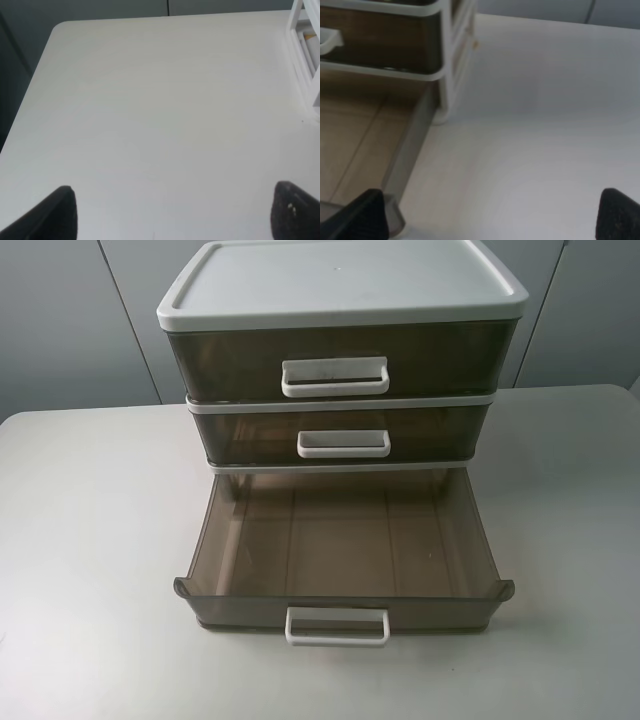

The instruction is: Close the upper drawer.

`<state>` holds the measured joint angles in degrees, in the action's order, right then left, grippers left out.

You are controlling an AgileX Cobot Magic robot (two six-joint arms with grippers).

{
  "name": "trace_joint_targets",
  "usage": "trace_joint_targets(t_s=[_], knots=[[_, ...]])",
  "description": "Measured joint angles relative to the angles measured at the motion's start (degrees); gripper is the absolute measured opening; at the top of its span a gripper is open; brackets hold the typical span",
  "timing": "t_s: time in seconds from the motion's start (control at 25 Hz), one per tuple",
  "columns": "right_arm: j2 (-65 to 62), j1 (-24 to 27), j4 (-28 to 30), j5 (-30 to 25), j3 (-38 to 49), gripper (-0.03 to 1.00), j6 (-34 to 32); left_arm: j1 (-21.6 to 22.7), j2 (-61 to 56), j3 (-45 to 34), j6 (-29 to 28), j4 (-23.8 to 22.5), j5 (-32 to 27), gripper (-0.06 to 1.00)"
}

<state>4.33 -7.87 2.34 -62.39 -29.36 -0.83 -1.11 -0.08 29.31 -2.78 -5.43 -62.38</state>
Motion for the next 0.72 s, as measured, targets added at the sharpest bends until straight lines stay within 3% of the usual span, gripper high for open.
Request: trace_joint_targets(t_s=[0.48, 0.72], knots=[[-4.3, 6.6, -0.2, 0.0, 0.0, 0.63, 0.2, 0.0, 0.0, 0.0, 0.0, 0.0, 0.0, 0.74], [-4.3, 6.7, -1.6, 0.0, 0.0, 0.63, 0.4, 0.0, 0.0, 0.0, 0.0, 0.0, 0.0, 0.74]])
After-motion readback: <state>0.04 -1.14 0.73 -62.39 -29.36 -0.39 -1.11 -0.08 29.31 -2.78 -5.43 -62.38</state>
